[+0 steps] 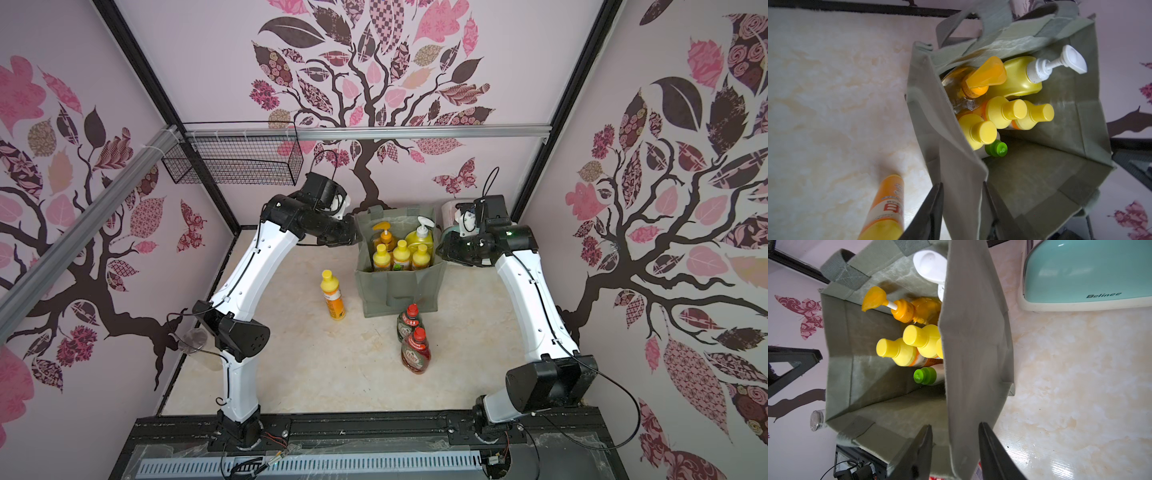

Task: Pack dish soap into the shopping bag
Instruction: Adjust the shopping bag at the center of the board.

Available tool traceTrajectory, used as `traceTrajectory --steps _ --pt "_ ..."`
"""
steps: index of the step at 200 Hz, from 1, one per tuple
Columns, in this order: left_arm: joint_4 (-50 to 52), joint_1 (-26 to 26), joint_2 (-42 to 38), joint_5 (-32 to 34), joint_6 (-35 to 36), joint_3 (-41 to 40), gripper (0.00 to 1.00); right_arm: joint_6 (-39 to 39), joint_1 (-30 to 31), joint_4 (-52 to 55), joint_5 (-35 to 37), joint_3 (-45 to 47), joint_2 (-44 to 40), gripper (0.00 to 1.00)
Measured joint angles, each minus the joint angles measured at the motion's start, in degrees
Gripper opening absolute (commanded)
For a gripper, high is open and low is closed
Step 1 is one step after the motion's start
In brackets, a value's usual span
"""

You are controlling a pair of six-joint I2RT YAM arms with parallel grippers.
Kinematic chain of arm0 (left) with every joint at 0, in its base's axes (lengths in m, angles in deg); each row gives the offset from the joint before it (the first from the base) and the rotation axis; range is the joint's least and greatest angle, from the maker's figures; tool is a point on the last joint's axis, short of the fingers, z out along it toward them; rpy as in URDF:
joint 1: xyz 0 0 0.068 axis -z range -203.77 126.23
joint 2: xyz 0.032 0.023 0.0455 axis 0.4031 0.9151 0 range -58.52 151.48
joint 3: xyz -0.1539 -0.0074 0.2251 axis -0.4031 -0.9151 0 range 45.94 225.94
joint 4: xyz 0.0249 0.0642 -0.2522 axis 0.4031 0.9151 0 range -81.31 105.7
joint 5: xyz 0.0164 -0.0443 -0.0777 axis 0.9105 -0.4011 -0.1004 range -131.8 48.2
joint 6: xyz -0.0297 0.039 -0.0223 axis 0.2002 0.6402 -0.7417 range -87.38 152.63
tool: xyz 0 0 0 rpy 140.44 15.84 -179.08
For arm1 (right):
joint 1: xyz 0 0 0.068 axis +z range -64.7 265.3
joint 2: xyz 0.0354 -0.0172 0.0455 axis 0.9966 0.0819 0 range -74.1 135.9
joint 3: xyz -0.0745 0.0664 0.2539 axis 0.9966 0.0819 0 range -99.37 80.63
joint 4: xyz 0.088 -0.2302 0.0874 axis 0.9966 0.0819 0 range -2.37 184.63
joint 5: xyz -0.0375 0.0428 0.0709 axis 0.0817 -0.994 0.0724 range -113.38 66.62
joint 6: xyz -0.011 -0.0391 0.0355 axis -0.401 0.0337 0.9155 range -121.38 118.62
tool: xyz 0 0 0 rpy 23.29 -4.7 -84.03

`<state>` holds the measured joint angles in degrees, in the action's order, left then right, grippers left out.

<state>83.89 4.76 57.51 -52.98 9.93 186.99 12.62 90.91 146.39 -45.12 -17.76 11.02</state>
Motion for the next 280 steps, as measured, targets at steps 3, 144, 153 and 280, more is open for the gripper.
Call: traceTrajectory --steps 3,144,153,280 --pt "0.0 -0.02 -0.37 0.24 -0.2 0.0 0.46 -0.17 0.0 0.26 0.0 -0.48 0.0 0.45" --pt "-10.82 0.66 -46.56 18.21 -1.66 -41.03 0.7 -2.16 -0.22 -1.11 -3.1 -5.35 -9.73 0.52" --pt "-12.57 3.13 -50.12 18.71 -2.21 -44.98 0.7 -1.09 -0.22 -3.89 -3.37 -3.23 -11.89 0.51" --pt "-24.81 6.82 -80.37 15.5 -9.25 -78.93 0.7 2.32 0.48 -11.98 -19.41 22.95 -38.69 0.46"
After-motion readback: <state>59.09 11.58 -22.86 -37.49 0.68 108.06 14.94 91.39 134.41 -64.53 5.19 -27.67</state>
